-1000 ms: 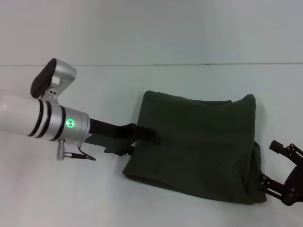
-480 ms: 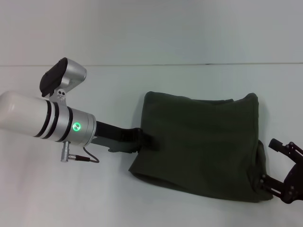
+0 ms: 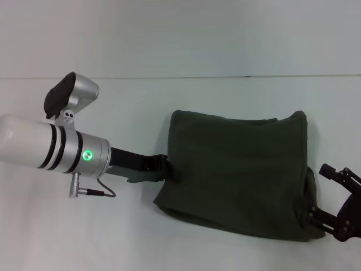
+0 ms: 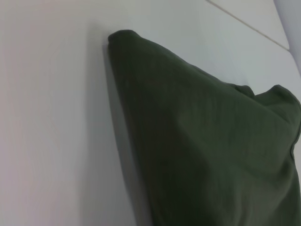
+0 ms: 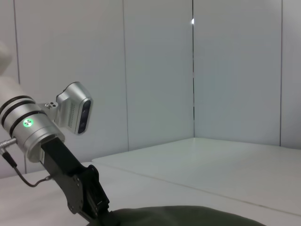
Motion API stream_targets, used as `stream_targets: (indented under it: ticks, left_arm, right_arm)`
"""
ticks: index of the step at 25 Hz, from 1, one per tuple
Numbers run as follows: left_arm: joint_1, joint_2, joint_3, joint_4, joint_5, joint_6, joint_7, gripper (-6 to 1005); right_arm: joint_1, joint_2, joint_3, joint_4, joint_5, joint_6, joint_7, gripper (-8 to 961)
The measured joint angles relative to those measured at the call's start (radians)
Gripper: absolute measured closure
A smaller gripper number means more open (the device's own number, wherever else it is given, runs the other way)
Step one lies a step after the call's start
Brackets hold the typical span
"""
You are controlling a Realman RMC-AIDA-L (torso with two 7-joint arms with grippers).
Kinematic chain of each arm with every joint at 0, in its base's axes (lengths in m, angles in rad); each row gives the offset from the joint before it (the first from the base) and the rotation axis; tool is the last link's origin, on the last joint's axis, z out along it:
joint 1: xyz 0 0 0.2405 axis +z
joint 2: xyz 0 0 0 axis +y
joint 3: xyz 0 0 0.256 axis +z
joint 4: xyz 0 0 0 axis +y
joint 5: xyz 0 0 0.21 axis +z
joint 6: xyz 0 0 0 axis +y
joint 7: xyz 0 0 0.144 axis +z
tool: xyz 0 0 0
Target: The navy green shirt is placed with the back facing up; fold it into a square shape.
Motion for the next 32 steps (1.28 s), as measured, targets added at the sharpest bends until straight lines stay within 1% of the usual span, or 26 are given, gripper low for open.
stream_targets:
  ticks: [6,8,10,12,16,20,23,27,32]
  left_arm:
    - [0.024,0.003,-0.005,0.005,-0.033,-0.001,0.001,892]
    - [0.037,0.007,-0.020,0.009,-0.047,0.000,0.005,914]
    - [0.048,0.012,-0.048,0.010,-0.051,0.004,0.013,937]
    - [0.060,0.017,-0.077,0.010,-0.050,0.007,0.020,937]
    - [0.105,0.029,-0.147,0.019,-0.043,0.011,0.038,937]
    - [0.156,0.033,-0.203,0.044,-0.043,0.031,0.053,937]
    - [0.192,0.028,-0.235,0.059,-0.043,0.048,0.058,937]
    - [0.232,0.016,-0.279,0.061,-0.046,0.084,0.066,936]
    - [0.281,-0.007,-0.325,0.061,-0.056,0.154,0.066,936]
  right_arm:
    - [0.009,-0.001,0.002,-0.001,0.003,-0.001,0.015,48]
    - [0.011,-0.002,0.002,-0.001,0.004,-0.001,0.015,49]
    - [0.015,-0.003,0.002,-0.001,0.005,0.001,0.015,49]
    - [0.020,-0.003,0.002,-0.001,0.006,0.002,0.015,49]
    - [0.030,-0.003,0.002,-0.002,0.006,0.002,0.015,49]
    - [0.043,-0.003,0.002,-0.002,0.002,0.004,0.020,49]
    - [0.051,-0.004,0.002,-0.002,0.002,0.005,0.022,49]
    - [0.061,-0.005,0.002,-0.002,0.001,0.007,0.023,49]
    - [0.068,-0.005,0.001,-0.002,0.000,0.011,0.023,48]
